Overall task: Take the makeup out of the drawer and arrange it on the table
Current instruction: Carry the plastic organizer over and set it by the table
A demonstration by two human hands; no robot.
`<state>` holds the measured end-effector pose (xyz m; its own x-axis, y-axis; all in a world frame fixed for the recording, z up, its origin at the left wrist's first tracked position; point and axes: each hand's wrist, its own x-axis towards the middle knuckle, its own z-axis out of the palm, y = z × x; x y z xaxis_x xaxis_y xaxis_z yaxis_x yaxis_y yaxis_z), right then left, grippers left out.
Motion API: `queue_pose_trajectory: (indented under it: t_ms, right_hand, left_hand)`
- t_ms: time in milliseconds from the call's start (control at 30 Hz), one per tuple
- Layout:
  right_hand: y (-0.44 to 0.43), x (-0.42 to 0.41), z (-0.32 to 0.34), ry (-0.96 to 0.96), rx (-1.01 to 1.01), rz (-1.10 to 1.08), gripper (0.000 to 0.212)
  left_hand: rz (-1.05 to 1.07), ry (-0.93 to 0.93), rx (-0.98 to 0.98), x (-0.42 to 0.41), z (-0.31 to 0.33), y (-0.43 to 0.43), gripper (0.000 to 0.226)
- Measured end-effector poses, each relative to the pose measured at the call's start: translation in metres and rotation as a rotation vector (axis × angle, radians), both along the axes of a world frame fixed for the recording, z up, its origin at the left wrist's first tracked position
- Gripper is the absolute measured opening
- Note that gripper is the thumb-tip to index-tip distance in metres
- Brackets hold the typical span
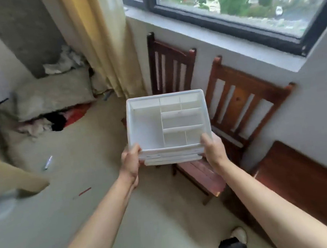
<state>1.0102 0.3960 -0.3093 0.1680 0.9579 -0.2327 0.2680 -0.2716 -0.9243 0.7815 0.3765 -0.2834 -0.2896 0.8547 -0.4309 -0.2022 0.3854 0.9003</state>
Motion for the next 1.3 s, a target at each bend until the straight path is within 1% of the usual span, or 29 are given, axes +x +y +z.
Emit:
queue_pose_trajectory:
  t_ms: [167, 267, 333, 433, 533, 633, 767, 833, 933, 1000, 1067, 1133, 1167, 1233, 1300]
  right_hand:
    - [0.025, -0.191, 0.031, 0.108, 0.030, 0.281, 0.037]
    - [0.022, -0.299, 0.054, 0.175, 0.068, 0.465, 0.018]
    - [0.016, -0.367, 0.061, 0.190, 0.064, 0.590, 0.012]
    - [0.004, -0.467, 0.063, 0.191, 0.052, 0.779, 0.013]
    - [-0.009, -0.563, 0.055, 0.212, 0.032, 0.940, 0.016]
    - [-0.022, -0.658, 0.051, 0.238, -0.021, 1.068, 0.016]
    - [-0.041, -0.778, 0.063, 0.258, -0.083, 1.246, 0.020]
    - [-0.059, -0.836, 0.073, 0.264, -0.109, 1.344, 0.022]
    - [-0.099, -0.911, 0.085, 0.262, -0.109, 1.492, 0.029]
    - [-0.132, -0.957, 0.090, 0.263, -0.117, 1.576, 0.031]
    - [-0.169, -0.999, 0.091, 0.269, -0.133, 1.651, 0.026]
    - [-0.206, -1.040, 0.091, 0.279, -0.147, 1.735, 0.020]
    - [-0.226, -1.061, 0.090, 0.281, -0.147, 1.779, 0.021]
    - [-0.264, -1.104, 0.087, 0.283, -0.163, 1.823, 0.028]
    - [-0.301, -1.148, 0.086, 0.286, -0.187, 1.823, 0.042]
  left_hand:
    - [0.346, 0.018, 0.088, -0.175, 0.027, -0.051, 0.011]
    - [0.525, 0.014, 0.134, -0.257, 0.035, -0.090, 0.012]
    - [0.661, 0.008, 0.166, -0.303, 0.038, -0.119, 0.012]
    - [0.851, 0.016, 0.171, -0.370, 0.038, -0.160, 0.014]
    - [0.998, 0.039, 0.156, -0.435, 0.037, -0.191, 0.014]
    - [1.155, 0.050, 0.121, -0.500, 0.039, -0.212, 0.013]
    - [1.354, 0.086, 0.064, -0.580, 0.049, -0.239, 0.010]
    - [1.451, 0.105, 0.070, -0.613, 0.052, -0.260, 0.013]
    - [1.559, 0.157, 0.044, -0.656, 0.056, -0.300, 0.011]
    - [1.675, 0.140, 0.049, -0.685, 0.060, -0.331, 0.008]
    - [1.767, 0.149, 0.047, -0.713, 0.061, -0.365, 0.006]
    - [1.764, 0.236, -0.005, -0.742, 0.057, -0.402, 0.015]
    - [1.785, 0.249, -0.001, -0.759, 0.056, -0.420, 0.018]
    - [1.838, 0.224, 0.026, -0.795, 0.053, -0.457, 0.018]
    - [1.894, 0.166, 0.087, -0.836, 0.060, -0.488, 0.012]
